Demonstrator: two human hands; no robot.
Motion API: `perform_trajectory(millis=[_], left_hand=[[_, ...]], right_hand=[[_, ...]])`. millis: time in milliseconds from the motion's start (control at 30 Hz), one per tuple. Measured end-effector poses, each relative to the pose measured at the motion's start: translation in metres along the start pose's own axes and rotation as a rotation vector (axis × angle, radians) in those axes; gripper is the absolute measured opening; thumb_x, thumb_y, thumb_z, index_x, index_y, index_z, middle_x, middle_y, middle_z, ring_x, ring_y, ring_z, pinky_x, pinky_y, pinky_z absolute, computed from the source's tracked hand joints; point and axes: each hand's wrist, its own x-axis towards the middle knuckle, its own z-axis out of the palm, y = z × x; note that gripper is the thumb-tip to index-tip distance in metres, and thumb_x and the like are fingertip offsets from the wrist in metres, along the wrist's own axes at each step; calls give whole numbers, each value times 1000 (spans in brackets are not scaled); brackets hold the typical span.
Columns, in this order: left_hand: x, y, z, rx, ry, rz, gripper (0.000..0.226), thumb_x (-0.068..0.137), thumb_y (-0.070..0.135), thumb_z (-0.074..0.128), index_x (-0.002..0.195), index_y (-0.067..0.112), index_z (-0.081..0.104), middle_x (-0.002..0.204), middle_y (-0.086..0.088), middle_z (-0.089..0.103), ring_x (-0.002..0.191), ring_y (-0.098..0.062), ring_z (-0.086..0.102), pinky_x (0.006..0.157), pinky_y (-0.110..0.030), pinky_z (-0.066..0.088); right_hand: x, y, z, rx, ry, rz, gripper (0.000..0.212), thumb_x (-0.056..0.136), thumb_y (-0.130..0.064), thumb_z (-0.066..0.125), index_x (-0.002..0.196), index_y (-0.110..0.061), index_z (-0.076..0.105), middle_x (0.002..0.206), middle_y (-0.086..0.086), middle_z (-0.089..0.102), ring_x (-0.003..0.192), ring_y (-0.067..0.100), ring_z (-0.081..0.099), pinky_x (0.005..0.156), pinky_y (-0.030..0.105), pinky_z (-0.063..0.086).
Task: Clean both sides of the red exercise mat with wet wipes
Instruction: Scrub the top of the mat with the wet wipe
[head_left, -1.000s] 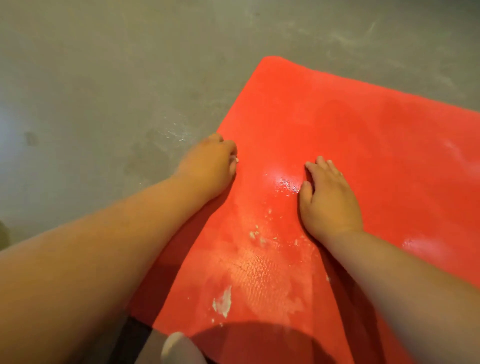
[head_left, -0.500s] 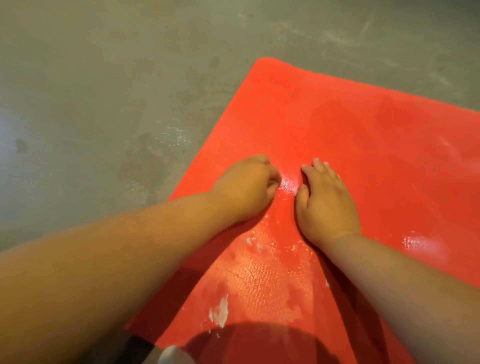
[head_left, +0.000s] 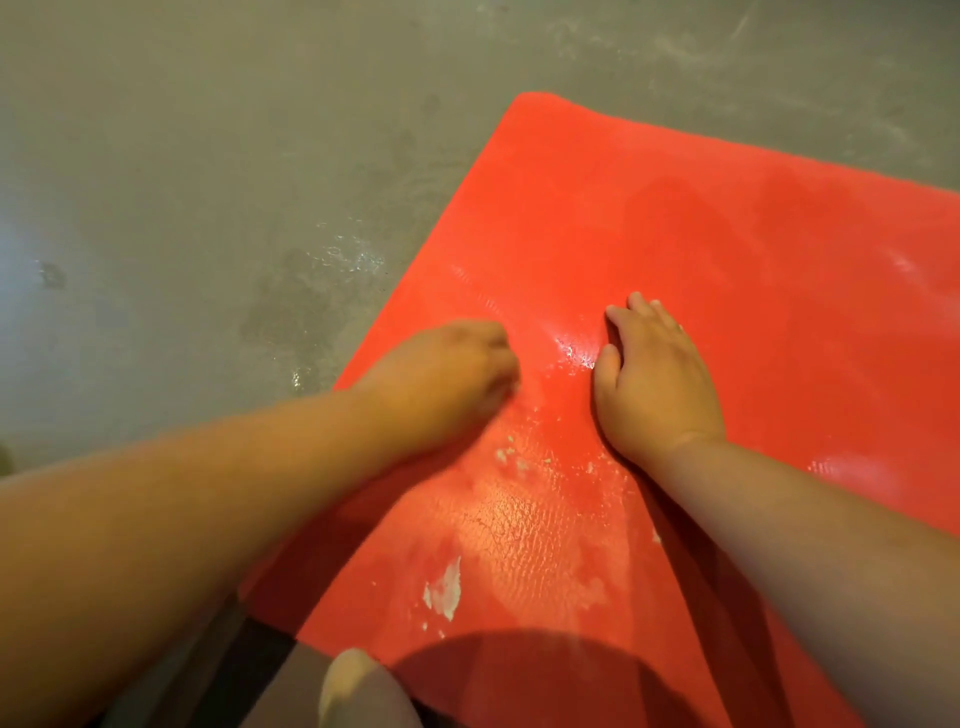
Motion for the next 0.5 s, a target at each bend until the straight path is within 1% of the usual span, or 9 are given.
perform_trajectory(millis=[67,133,167,233,300,367,400,433,500], left_hand=[[5,-37,-1,113,71,-247,29,92,22,46,100,8,71,103,-14,61,99,-35,59,84,-40,46],[2,-53,1,77,200,-517,21,89,16,55,102,8,70,103,-17,60,99,-36,57,83,-40,42],[-1,-44,4,52,225,-572,20,88,14,56,100,8,70,102,-17,60,97,-36,56,82,-39,41],[-12,-12,12,-4,191,-483,16,84,14,57,92,9,69,94,-15,61,92,-34,58,80,-37,43],[-31,11,13,-91,140,-244,17,81,18,54,84,13,70,85,-8,62,82,-29,62,73,-33,48],[-38,0,4,-50,78,-47,26,81,25,47,81,15,71,80,-5,63,76,-25,63,68,-30,51],[-35,-15,1,28,94,-11,30,82,26,44,80,13,71,79,-7,64,75,-27,64,67,-31,52],[-31,-30,-2,89,146,-63,31,82,23,43,80,10,71,80,-10,64,77,-30,64,67,-33,52],[-27,-50,-5,90,259,-382,22,85,14,52,88,7,73,90,-15,64,88,-34,61,75,-35,47]], right_hand=[[-1,-1,0,4,-3,-1,46,94,-21,38,139,-13,43,153,11,29,143,25,23,118,36,15],[-1,-1,-1,12,1,1,46,94,-21,39,139,-12,43,153,11,30,143,25,24,118,36,15],[-1,-1,-1,13,3,4,46,94,-21,39,139,-12,43,153,11,30,143,25,24,118,36,15],[-1,-1,-1,15,0,5,46,94,-21,39,139,-12,43,153,10,30,143,25,23,119,35,15],[-1,-2,-2,21,-3,6,46,94,-21,39,139,-12,43,153,10,30,143,24,23,119,35,14],[-1,-2,-2,22,1,5,46,94,-21,39,139,-13,43,153,10,30,143,24,23,119,35,15],[-1,-2,-1,24,4,6,46,94,-21,39,139,-13,44,153,10,30,143,24,23,119,35,15],[-1,-1,-1,26,6,5,46,94,-21,39,139,-13,44,153,10,30,143,24,23,119,35,15],[-1,-1,0,30,12,2,46,94,-21,40,138,-12,44,153,10,30,143,25,24,119,36,15]])
